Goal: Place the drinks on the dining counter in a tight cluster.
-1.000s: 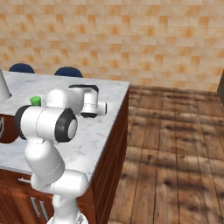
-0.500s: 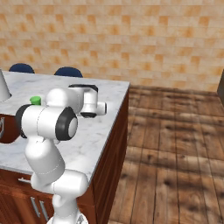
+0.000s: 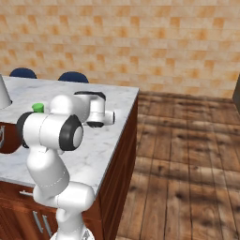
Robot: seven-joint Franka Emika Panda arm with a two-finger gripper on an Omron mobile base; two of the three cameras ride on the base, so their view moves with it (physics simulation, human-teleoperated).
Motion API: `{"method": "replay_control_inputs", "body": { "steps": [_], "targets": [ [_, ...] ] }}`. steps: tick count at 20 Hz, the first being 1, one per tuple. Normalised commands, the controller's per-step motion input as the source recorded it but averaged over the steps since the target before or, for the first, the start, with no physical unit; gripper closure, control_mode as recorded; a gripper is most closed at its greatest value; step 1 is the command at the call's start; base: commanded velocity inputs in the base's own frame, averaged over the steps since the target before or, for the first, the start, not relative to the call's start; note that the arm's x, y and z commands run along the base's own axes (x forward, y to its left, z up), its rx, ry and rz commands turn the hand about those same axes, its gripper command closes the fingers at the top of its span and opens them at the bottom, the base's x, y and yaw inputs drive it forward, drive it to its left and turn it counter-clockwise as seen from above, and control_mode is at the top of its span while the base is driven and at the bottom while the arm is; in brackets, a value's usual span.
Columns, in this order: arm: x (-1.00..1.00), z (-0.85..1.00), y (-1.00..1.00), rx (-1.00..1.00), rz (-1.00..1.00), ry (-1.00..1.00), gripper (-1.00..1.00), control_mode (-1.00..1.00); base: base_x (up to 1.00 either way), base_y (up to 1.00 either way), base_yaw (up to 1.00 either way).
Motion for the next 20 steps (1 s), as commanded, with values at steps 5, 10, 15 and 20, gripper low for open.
{"method": "replay_control_inputs", "body": {
  "steps": [5, 10, 15, 20],
  "targets": [
    [-0.02, 0.08, -0.13, 0.0, 0.0, 0.0, -1.0, -1.0, 0.0, 0.0, 0.0],
    [-0.12, 0.11, -0.11, 0.01, -0.01, 0.0, -1.0, -1.0, 0.0, 0.0, 0.0],
    [-0.27, 0.08, -0.16, 0.01, -0.03, 0.0, -1.0, -1.0, 0.0, 0.0, 0.0],
    [-0.35, 0.18, -0.22, 0.0, -0.07, 0.02, -1.0, -1.0, 0.0, 0.0, 0.0]
  ]
}}
